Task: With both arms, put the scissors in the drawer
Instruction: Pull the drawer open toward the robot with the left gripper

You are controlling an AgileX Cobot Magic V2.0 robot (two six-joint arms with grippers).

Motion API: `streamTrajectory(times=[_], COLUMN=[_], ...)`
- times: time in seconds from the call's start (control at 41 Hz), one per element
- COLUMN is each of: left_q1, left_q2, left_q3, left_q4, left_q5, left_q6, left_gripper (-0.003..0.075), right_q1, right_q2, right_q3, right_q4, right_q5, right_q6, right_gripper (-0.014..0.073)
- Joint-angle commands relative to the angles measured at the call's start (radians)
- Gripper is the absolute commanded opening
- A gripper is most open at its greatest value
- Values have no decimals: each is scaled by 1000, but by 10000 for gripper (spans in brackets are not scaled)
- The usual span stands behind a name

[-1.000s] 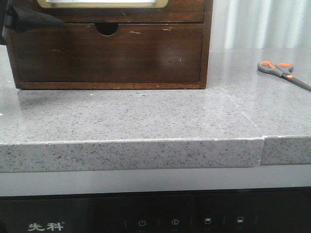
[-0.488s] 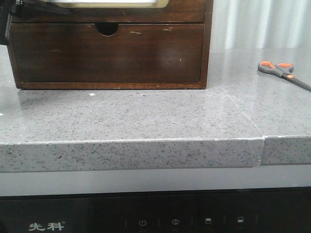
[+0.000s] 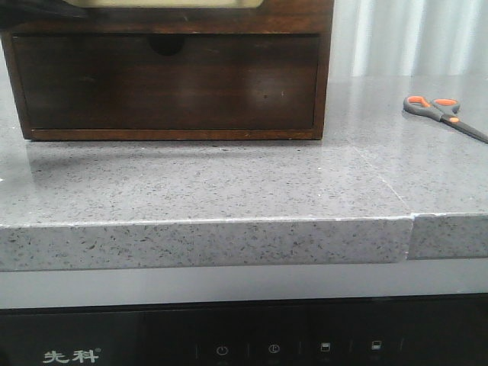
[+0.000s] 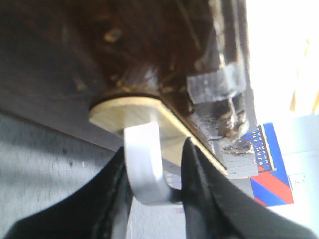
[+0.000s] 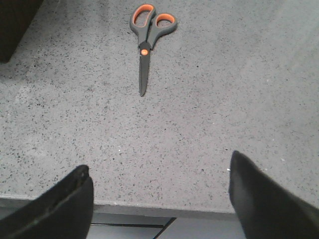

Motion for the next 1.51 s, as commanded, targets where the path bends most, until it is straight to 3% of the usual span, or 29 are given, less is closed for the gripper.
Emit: streamTrajectory(times=[0.0, 0.268, 0.488, 0.707, 0.78, 1.244, 1.366, 1.488], left_q1=[-2, -2, -2, -2, -2, -2, -2, -2], left_q2=[-154, -365, -413, -403, -403, -453, -505, -567], left_q3=[48, 252, 288, 288, 288, 374, 359, 283], left_q4=[-47, -47, -45, -35, -20, 168, 288, 539], left_q5=[129, 158, 151, 146, 146, 118, 118, 123], left_q6=[93, 93, 93, 91, 89, 53, 24, -139], left_gripper=[116, 116, 146, 456, 507, 513, 512, 512], right_q1=[1, 1, 1, 1, 1, 1, 1, 1], right_q2=[6, 6, 6, 6, 6, 6, 6, 6], right_q3=[-26, -26, -26, -26, -26, -26, -26, -26], right_q4=[-20, -20, -20, -20, -20, -20, -20, -20], right_q5=[-57, -57, -57, -57, -57, -57, -57, -57], right_q6=[-7, -7, -7, -7, -7, -7, -7, -7], right_gripper=[581, 581, 581, 581, 581, 581, 581, 581])
